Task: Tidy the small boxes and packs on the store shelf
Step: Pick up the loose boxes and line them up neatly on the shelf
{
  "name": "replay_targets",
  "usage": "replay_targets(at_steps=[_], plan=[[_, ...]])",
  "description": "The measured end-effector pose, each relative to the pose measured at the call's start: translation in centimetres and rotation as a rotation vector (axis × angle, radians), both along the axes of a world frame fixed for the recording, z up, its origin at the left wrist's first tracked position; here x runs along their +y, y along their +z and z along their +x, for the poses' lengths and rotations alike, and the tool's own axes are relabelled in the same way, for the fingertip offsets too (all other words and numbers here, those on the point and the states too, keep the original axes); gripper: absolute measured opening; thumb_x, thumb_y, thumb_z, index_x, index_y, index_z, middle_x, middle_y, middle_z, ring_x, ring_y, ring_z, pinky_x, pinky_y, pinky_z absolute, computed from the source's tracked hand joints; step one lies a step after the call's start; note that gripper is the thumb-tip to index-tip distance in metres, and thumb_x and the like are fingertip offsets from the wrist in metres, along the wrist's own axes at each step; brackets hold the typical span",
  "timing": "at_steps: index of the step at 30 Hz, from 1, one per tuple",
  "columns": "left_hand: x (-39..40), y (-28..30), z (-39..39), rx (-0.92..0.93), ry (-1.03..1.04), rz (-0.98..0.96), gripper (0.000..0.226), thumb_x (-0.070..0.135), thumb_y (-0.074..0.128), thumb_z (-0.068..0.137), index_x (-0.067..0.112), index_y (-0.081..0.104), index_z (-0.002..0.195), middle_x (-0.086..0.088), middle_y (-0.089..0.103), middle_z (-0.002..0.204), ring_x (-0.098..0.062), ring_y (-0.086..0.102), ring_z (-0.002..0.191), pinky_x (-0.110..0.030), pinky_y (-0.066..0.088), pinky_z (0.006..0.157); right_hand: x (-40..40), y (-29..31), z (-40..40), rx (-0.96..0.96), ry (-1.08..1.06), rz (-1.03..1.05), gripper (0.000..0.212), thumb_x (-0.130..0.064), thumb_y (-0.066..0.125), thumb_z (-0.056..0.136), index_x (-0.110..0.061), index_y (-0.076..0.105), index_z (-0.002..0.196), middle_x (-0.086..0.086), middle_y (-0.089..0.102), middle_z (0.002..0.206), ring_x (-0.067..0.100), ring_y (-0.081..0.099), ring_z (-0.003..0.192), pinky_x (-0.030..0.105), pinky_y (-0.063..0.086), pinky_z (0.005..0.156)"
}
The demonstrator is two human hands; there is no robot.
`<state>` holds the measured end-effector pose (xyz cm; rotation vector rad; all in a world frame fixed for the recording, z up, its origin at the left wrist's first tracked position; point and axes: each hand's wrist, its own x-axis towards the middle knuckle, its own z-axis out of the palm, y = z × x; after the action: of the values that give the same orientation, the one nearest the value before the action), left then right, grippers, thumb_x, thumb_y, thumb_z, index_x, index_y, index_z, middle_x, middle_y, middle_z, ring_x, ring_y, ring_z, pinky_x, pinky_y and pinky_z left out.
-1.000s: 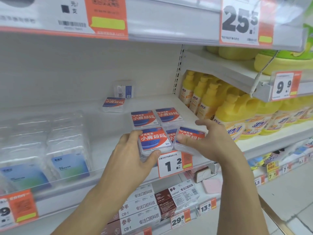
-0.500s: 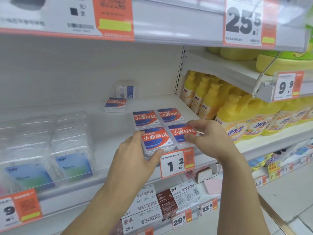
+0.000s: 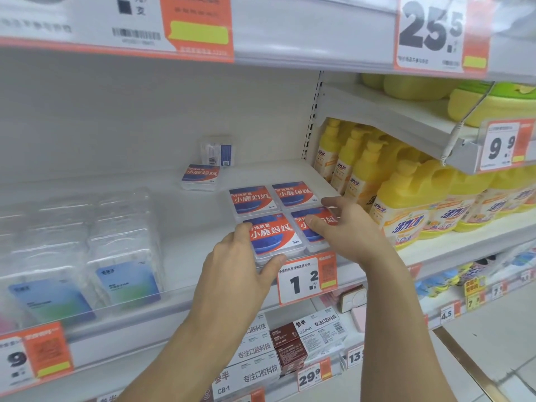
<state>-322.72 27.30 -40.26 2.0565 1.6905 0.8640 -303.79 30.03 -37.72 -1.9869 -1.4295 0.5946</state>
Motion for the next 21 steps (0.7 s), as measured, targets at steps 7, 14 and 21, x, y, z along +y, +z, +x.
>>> replay_targets(at_steps=[7,14,21], plan=[[-0.2,0.6,-0.2,0.055,0.014,-0.013,0.068,0.052,0.065,0.081,0.026,0.043,0.140,0.007,0.062,0.129,-0.011,0.057,0.111,-0.022,0.046,0.090,-0.2,0.3,-0.2,-0.037,-0.025,-0.007,0.061,-0.047,0.070,0.086,-0.024,0.050,0.139,0.000,0.064,0.130,0.015,0.065,0.096,0.017,0.045,0.055],[-0.6,0.8,-0.4,0.048,-0.008,-0.016,0.071,0.056,0.068,0.076,0.028,0.043,0.136,0.011,0.062,0.125,-0.009,0.059,0.107,-0.020,0.046,0.084,-0.1,0.1,-0.1,0.013,-0.016,-0.020,0.064,-0.051,0.065,0.087,-0.027,0.044,0.142,-0.001,0.060,0.135,0.015,0.065,0.096,0.019,0.048,0.056],[3.5,1.1,-0.8,-0.280,0.142,0.061,0.042,0.043,0.062,0.087,0.020,0.051,0.120,-0.001,0.056,0.118,-0.020,0.060,0.103,-0.025,0.042,0.074,0.9,0.0,-0.4,0.035,0.000,0.136,0.046,-0.047,0.048,0.099,-0.027,0.049,0.141,-0.001,0.062,0.130,0.007,0.060,0.090,0.012,0.045,0.053]])
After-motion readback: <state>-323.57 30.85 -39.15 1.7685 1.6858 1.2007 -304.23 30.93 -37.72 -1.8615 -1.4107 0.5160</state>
